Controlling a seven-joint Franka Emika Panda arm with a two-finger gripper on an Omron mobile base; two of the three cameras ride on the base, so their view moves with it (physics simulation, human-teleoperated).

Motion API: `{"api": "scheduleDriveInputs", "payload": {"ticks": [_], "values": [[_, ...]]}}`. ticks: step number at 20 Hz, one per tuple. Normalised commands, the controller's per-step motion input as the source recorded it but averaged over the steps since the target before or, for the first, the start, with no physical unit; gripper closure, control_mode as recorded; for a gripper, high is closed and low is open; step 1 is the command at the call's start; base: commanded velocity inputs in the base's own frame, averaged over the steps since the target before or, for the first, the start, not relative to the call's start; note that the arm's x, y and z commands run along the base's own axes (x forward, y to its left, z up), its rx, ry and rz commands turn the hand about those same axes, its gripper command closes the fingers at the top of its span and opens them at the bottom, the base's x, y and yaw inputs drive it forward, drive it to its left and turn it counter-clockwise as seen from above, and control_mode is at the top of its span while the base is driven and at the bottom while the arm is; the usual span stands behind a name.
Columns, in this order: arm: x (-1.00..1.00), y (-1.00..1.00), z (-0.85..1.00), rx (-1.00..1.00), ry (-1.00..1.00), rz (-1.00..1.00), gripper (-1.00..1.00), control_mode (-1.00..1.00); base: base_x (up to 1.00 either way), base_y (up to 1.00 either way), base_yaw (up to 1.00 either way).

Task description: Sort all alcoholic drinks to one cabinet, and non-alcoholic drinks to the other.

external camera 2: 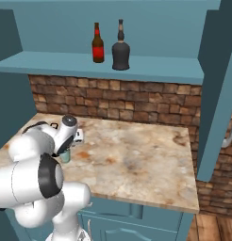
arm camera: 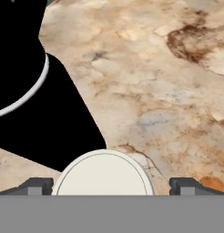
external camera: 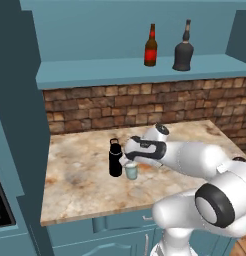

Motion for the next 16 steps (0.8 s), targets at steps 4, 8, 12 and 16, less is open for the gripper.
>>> {"api": "scheduleDriveInputs", "payload": {"ticks": [4, 8, 12, 16], "values": [[-0.28, -0.17, -0.99, -0.14, 0.0, 0.0, -1.0, -1.0, 0.0, 0.0, 0.0], [-0.65, -0.29, -0.99, -0.21, 0.0, 0.0, 1.0, -1.0, 0.0, 0.0, 0.0], [-0.53, -0.37, -0.59, -0.05, 0.0, 0.0, 1.0, -1.0, 0.0, 0.0, 0.0], [-0.21, -0.44, 0.13, 0.01, 0.0, 0.0, 1.0, -1.0, 0.0, 0.0, 0.0]]}}
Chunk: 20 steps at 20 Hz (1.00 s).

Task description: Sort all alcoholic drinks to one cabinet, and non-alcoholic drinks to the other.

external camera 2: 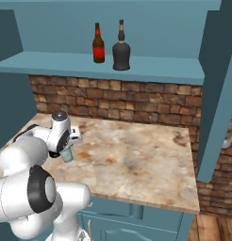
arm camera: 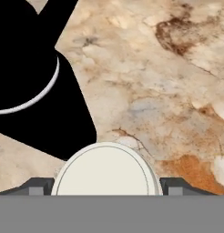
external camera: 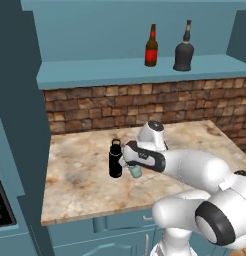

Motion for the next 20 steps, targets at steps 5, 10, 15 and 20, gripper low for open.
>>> {"api": "scheduleDriveInputs", "payload": {"ticks": [5, 10, 15, 20], "values": [[-0.31, -0.38, 0.71, 0.02, 0.0, 0.0, 1.0, -1.0, 0.0, 0.0, 0.0], [-0.21, 0.01, 0.33, -0.04, -0.04, 0.0, 1.0, -1.0, 0.0, 0.0, 0.0], [-0.44, -0.16, 1.0, -0.01, -0.08, 0.0, 1.0, -1.0, 0.0, 0.0, 0.0], [-0.45, -0.35, 1.0, 0.04, -0.09, 0.0, 1.0, -1.0, 0.0, 0.0, 0.0]]}}
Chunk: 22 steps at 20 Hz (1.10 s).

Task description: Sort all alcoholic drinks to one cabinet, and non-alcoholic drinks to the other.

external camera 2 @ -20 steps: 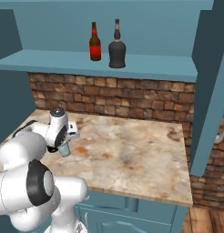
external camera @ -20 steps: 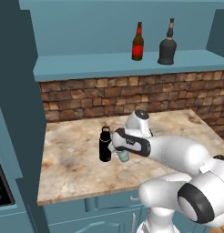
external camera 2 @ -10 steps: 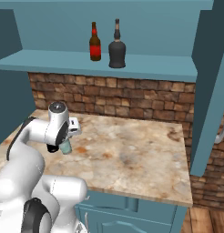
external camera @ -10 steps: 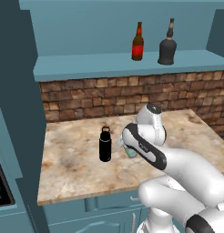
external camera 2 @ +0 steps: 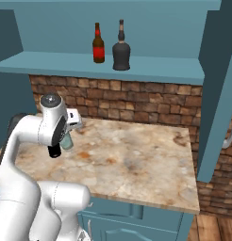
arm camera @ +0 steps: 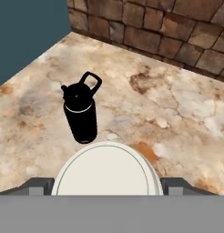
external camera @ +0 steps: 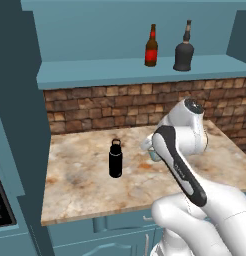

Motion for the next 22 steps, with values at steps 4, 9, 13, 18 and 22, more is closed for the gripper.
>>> {"api": "scheduleDriveInputs", "payload": {"ticks": [4, 9, 13, 18, 22], "values": [[-0.42, -0.4, 1.0, 0.07, -0.13, 0.0, 1.0, -1.0, 0.0, 0.0, 0.0], [-0.31, -0.31, 0.97, 0.05, -0.12, 0.0, 1.0, -1.0, 0.0, 0.0, 0.0], [-0.25, -0.17, 0.64, 0.03, -0.04, 0.0, 1.0, -1.0, 0.0, 0.0, 0.0], [-0.32, -0.14, 0.21, 0.01, -0.01, 0.0, 1.0, -1.0, 0.0, 0.0, 0.0], [-0.09, 0.0, 0.0, 0.0, 0.01, 0.0, 1.0, -1.0, 0.0, 0.0, 0.0]]}}
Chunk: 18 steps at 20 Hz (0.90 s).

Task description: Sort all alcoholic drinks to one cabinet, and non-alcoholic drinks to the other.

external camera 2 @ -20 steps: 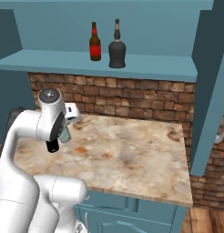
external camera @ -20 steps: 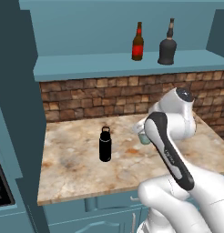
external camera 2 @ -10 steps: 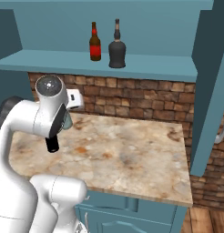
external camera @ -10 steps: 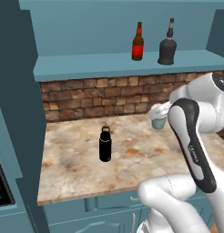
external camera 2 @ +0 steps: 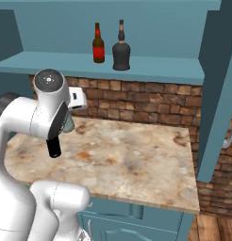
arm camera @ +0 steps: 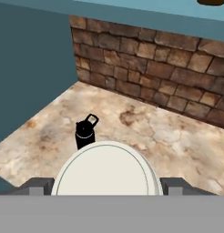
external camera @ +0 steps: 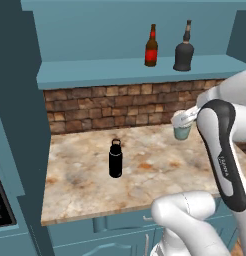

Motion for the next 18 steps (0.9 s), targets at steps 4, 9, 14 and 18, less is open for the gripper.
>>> {"api": "scheduleDriveInputs", "payload": {"ticks": [4, 9, 14, 18], "values": [[-0.06, 0.0, 0.0, 0.0, 0.0, 0.0, 1.0, 1.0, -0.62, 0.0, 0.0], [0.0, 0.0, 0.0, 0.0, 0.0, 0.0, 1.0, 1.0, -0.96, 0.0, 0.0], [0.0, 0.0, 0.0, 0.0, 0.0, 0.0, 1.0, 1.0, -0.86, 0.0, 0.0], [0.0, 0.0, 0.0, 0.0, 0.0, 0.0, 1.0, 1.0, -0.16, -0.02, 0.52]]}}
